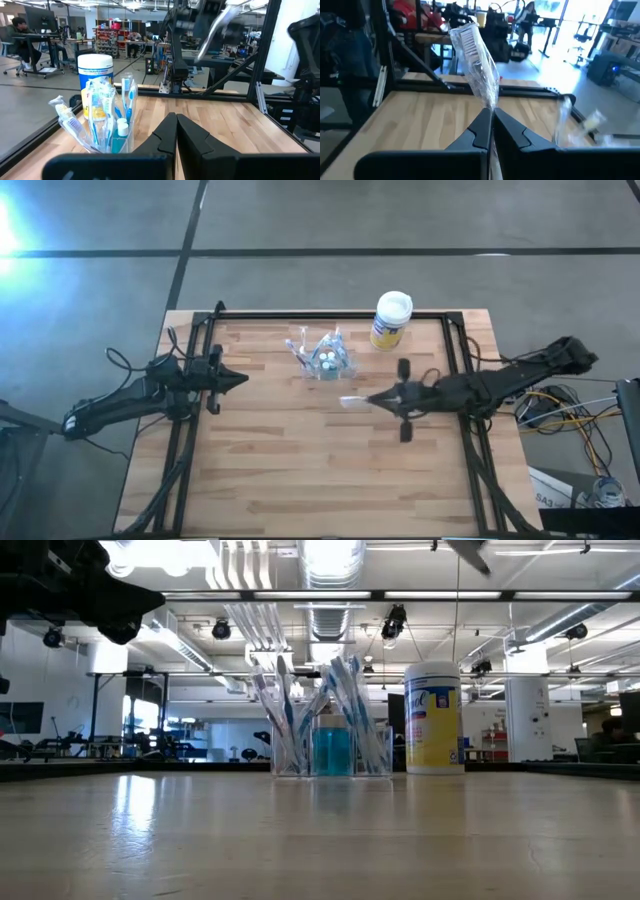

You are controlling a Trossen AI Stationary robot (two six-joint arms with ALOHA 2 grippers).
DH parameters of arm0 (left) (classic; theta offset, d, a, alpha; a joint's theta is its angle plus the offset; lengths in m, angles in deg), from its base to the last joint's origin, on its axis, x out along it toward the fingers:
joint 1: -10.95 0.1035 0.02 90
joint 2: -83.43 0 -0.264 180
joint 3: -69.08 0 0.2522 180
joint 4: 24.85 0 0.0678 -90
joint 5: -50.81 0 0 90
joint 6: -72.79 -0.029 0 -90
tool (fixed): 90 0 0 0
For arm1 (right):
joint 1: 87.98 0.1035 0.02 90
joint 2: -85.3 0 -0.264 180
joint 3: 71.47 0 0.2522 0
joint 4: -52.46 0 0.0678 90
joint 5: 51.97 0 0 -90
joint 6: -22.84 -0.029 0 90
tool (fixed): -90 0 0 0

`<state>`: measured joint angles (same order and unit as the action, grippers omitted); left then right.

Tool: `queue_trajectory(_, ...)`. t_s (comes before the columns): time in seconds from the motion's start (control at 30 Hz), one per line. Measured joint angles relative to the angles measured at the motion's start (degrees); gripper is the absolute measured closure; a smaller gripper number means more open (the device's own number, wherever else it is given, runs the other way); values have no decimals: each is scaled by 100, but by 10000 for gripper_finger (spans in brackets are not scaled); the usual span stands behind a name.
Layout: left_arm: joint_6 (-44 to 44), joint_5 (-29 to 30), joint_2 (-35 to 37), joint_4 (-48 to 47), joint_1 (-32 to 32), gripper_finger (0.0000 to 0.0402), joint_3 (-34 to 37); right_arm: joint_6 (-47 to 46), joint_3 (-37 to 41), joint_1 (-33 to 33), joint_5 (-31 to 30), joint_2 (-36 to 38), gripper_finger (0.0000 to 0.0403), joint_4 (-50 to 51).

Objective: Pick & Place toothbrushing station
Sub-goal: Put the violet toothbrush into the transparent organizer

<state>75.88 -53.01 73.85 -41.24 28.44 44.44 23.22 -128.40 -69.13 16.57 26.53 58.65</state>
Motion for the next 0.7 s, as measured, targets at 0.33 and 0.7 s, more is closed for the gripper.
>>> queue_trajectory(0.33, 153, 0, -11, 632, 0, 387, 210, 158, 3413, -763, 1394, 1966, 394, -3093)
queue_trajectory(0.7, 426, 0, -32, 1345, 0, 386, 463, -31, 4266, -1078, 1764, 2752, 395, -3488)
